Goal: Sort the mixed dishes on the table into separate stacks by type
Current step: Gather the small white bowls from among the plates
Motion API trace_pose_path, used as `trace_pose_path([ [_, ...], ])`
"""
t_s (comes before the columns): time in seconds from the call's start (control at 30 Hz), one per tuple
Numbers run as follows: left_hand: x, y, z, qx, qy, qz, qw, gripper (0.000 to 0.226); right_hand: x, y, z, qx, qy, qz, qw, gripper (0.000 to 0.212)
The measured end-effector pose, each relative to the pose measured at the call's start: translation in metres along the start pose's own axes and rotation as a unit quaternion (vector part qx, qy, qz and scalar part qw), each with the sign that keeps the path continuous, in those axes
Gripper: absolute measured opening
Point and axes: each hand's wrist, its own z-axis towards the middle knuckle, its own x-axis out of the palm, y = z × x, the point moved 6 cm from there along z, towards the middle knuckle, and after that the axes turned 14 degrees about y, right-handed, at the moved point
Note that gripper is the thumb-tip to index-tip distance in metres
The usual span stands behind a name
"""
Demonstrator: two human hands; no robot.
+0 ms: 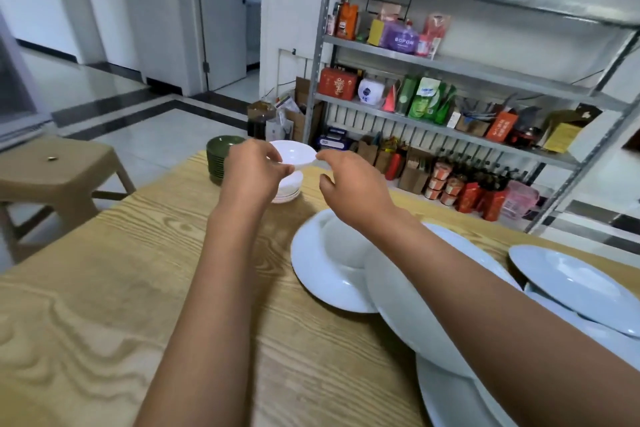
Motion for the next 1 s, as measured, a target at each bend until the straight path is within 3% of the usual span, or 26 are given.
trace_pose_path([
  [0.23,0.022,0.030,0.005,-0.050,0.016,0.021,0.998,0.026,0.017,-0.001,-0.014,0.003,0.029,-0.001,1.000,0.038],
  [0.43,0.032,0.029,0.002,-0.058,0.033,0.083,0.994,0.047,0.007,-0.020,-0.032,0.023,0.030,-0.007,0.999,0.042],
  [0.63,0.051,-0.064,-0.021,0.106,0.019,0.169,0.980,0.037,-0.017,-0.051,-0.067,0.049,0.015,-0.035,0.998,0.043],
  [0.8,0.100,-0.130,-0.059,0.253,0.076,0.253,0.931,0.034,-0.046,-0.096,-0.113,0.089,-0.009,-0.045,0.995,0.043],
  [1.0,0.133,-0.190,-0.129,0.337,0.116,0.197,0.913,0.040,-0.089,-0.160,-0.196,0.155,-0.034,-0.034,0.987,0.041],
])
